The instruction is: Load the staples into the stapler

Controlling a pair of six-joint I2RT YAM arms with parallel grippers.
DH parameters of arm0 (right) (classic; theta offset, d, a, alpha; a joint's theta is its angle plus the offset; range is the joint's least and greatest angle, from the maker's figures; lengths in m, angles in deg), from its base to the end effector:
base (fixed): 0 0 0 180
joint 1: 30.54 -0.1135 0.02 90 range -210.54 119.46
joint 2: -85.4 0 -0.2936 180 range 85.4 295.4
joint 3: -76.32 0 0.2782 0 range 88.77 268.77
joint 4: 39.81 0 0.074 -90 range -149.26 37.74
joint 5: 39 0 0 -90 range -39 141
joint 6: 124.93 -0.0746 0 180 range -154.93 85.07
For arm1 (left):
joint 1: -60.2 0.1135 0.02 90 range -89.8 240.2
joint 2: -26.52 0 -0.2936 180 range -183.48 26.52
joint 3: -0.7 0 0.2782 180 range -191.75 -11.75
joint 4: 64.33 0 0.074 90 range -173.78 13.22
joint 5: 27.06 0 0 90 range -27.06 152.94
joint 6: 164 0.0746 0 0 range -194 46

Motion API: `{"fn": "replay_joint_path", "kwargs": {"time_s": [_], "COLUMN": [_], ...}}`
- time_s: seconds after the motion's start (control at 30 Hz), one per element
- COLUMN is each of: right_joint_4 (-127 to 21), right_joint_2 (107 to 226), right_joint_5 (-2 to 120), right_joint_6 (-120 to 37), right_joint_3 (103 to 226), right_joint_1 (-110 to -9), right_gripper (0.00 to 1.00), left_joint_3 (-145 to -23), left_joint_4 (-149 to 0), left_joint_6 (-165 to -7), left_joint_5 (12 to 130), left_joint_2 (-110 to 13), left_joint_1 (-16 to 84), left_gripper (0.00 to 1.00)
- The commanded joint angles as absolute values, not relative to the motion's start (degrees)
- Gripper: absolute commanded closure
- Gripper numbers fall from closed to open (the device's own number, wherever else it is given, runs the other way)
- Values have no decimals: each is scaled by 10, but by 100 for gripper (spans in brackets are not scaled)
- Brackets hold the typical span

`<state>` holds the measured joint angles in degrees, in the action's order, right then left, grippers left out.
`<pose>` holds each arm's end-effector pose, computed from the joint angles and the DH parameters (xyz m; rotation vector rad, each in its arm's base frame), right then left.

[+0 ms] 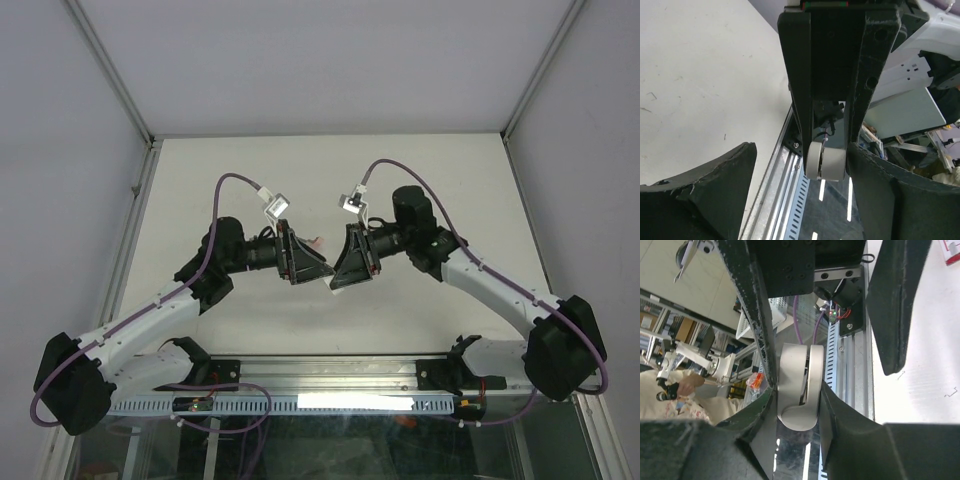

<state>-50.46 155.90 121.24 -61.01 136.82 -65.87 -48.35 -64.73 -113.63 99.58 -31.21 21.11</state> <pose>0.1950 0.2243 0.3070 -1.0879 1.8417 1.8426 0.1818 -0.2051 0.2986 0.5260 1.8966 -1.5094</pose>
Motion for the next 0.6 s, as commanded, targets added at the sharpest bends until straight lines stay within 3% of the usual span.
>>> {"fn": "replay_joint_path", "kwargs": {"time_s": [0.0,0.17,0.33,0.57], "right_joint_4": [-509,-557,-588,-610], "right_joint_2": [1567,1573,1583,1602], "right_joint_5": [1269,1266,1252,1246], "right_joint_6": [-561,-521,-493,-474], "right_joint_3": [1414,1433,1444,1455], "right_joint_1": [-669,-669,-669,-669], "right_gripper": [100,100,100,100], "left_joint_3": [-490,-487,-487,-488], "left_joint_4": [-586,-586,-588,-610], "left_joint_6": [-1166,-1180,-1185,-1183], "left_joint_5": [1010,1019,1032,1027], "left_joint_2": [-306,-308,-307,-308], "left_joint_1": [204,203,203,203], "left_gripper": [30,50,59,44]}}
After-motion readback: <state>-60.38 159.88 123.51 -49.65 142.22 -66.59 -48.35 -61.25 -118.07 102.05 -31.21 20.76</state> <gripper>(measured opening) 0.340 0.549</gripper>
